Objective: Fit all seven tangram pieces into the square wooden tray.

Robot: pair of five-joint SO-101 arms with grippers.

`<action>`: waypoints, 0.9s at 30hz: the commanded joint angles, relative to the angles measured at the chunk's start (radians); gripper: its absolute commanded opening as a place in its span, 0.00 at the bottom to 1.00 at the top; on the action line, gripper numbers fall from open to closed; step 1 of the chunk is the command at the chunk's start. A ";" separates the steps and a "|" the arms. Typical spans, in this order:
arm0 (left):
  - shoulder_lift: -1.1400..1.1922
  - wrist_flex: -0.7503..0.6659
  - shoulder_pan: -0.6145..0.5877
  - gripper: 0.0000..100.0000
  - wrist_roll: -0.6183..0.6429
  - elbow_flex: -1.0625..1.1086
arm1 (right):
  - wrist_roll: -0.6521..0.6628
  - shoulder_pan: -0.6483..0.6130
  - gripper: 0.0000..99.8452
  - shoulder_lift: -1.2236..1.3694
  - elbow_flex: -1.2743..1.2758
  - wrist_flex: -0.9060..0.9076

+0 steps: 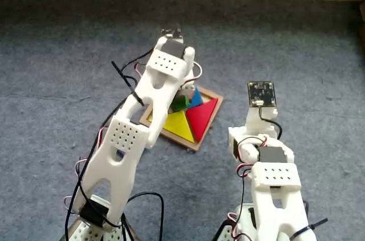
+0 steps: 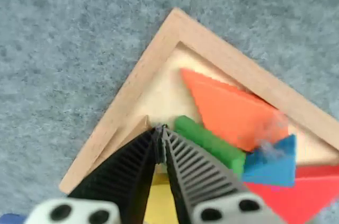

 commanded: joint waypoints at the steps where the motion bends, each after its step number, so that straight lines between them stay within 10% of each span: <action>1: -0.010 0.014 0.038 0.01 -0.003 -0.005 | -0.003 0.012 0.17 -0.027 -0.002 -0.025; 27: -0.263 -0.118 0.038 0.01 -0.002 0.119 | -0.003 0.012 0.17 -0.027 -0.007 -0.025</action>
